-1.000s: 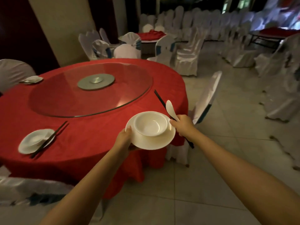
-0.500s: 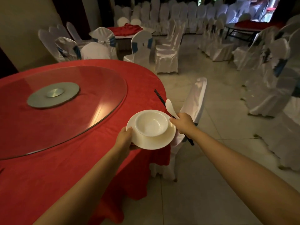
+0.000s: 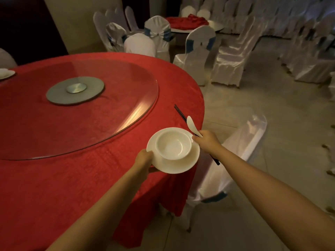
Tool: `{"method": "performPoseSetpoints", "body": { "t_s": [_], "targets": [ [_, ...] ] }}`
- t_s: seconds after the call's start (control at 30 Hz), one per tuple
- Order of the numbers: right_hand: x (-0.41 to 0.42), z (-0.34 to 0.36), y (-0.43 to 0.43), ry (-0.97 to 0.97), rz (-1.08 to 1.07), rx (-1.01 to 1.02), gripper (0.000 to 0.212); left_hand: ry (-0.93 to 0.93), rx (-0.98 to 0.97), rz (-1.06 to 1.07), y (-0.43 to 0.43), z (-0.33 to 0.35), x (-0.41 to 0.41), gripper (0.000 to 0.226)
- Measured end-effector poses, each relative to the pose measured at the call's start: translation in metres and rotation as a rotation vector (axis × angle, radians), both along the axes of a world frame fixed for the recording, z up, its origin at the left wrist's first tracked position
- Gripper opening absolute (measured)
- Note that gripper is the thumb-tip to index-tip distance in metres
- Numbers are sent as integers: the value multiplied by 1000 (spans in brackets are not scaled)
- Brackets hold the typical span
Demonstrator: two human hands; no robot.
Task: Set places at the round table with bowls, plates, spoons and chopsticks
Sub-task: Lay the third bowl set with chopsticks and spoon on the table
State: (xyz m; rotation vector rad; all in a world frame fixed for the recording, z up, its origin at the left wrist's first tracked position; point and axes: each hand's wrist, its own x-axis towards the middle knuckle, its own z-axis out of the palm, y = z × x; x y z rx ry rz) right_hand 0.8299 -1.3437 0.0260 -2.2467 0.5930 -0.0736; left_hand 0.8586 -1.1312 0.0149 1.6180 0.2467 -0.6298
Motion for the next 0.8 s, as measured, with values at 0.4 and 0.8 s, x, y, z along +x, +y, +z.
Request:
{"method": "performPoseSetpoints", "body": {
  "t_s": [0.4,0.8],
  "targets": [
    [122,-62,-69,95,145,7,20,127,101,192,-64,-47,103,35],
    [226,-118,-107,176,376,-41,23,4,388,367,-104,-118,156,38]
  ]
}}
